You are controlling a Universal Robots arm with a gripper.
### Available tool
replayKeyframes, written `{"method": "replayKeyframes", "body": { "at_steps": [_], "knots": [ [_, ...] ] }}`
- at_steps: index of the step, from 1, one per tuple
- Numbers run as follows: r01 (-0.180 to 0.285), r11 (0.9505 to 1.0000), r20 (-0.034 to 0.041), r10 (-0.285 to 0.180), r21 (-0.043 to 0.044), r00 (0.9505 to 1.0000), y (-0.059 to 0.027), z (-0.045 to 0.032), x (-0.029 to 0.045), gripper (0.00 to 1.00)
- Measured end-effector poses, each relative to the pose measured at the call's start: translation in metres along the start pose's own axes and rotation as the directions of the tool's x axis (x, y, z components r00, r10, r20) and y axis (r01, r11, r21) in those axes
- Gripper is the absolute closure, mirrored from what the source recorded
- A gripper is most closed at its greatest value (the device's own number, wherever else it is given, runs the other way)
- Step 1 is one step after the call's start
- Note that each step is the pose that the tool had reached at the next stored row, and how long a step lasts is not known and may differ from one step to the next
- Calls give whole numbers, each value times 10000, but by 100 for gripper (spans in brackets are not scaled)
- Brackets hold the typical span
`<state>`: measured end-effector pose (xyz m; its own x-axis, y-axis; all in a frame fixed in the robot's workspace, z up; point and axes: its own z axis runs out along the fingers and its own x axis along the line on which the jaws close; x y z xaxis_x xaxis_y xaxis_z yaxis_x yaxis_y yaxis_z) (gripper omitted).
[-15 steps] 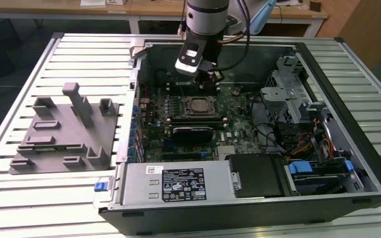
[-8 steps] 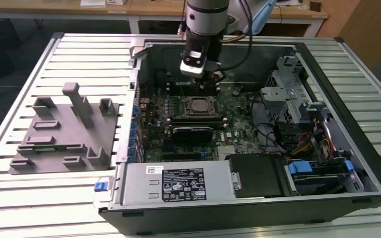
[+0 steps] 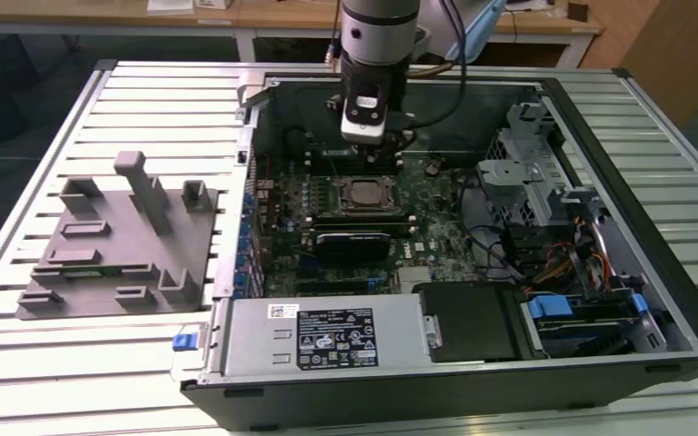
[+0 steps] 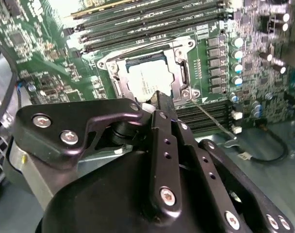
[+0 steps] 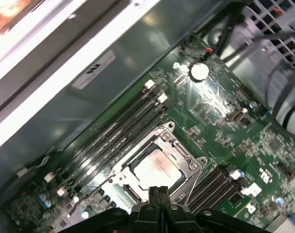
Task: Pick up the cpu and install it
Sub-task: 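Close the cpu cover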
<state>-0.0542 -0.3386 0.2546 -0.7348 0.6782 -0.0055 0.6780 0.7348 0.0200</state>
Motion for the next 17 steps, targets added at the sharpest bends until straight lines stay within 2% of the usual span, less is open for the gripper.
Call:
{"method": "replayKeyframes", "body": {
  "at_steps": [5, 9, 13, 17],
  "knots": [
    [898, 9960, -17, -898, -6, 9960, 0, 6, 0, 89],
    [1626, 9867, -32, -1626, -12, 9867, 0, 12, 0, 89],
    [2330, 9725, -45, -2330, -18, 9725, 0, 15, 0, 89],
    [3040, 9527, -58, -3040, -26, 9527, 0, 18, 0, 89]
  ]
}}
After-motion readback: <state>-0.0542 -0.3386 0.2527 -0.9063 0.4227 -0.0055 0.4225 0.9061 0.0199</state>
